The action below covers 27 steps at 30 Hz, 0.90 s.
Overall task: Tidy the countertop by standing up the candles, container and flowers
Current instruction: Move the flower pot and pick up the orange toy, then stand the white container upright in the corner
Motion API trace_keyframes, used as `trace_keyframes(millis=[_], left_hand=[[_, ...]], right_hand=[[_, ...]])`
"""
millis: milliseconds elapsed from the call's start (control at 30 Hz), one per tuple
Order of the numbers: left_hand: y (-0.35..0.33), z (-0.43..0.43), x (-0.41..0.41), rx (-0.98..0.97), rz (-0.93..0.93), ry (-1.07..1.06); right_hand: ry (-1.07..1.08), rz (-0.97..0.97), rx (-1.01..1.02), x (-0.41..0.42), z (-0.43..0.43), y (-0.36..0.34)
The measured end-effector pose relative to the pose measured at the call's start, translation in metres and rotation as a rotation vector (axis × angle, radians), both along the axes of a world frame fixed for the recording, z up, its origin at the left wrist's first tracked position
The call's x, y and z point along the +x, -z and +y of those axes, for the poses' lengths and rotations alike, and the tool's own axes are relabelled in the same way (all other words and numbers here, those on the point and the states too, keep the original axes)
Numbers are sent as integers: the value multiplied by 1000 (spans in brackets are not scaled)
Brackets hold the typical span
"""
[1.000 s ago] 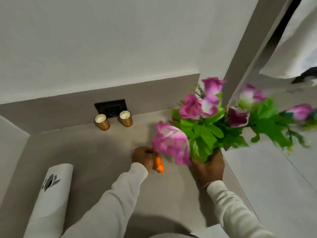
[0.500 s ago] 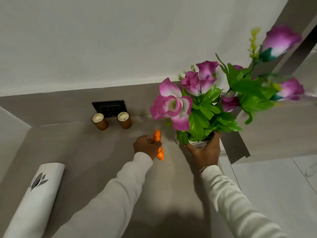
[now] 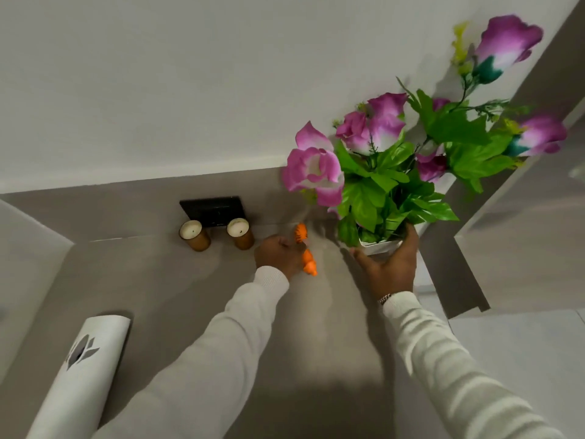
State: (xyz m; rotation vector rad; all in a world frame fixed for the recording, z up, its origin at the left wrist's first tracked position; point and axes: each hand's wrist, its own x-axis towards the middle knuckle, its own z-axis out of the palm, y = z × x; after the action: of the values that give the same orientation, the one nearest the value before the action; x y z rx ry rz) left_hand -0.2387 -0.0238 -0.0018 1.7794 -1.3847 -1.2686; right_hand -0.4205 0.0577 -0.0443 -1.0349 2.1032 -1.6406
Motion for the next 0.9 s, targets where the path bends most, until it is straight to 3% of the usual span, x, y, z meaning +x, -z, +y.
trace_keyframes(millis=[133,267,467,533,600,767,900], left_hand=[[-4,17,49,-139,-83,68],[1,45,122,-233,-202,116],[-3,83,230,-464,-671,152],[-6,92,266,-418,-799,56],[-6,98,298,-232,-870,-27],[0,93,341,195,-624,-106],[8,89,354,103,-501,-195]], right_hand=[[25,74,-8,54,54,9],[-416,210,99,124,93,20],[-906,563,366,204,72,26],[-978,661,394,233,61,27],[-1002,741,401,261,52,28],[-993,896,470,309,38,37],[-965,955,558,333,28,41]])
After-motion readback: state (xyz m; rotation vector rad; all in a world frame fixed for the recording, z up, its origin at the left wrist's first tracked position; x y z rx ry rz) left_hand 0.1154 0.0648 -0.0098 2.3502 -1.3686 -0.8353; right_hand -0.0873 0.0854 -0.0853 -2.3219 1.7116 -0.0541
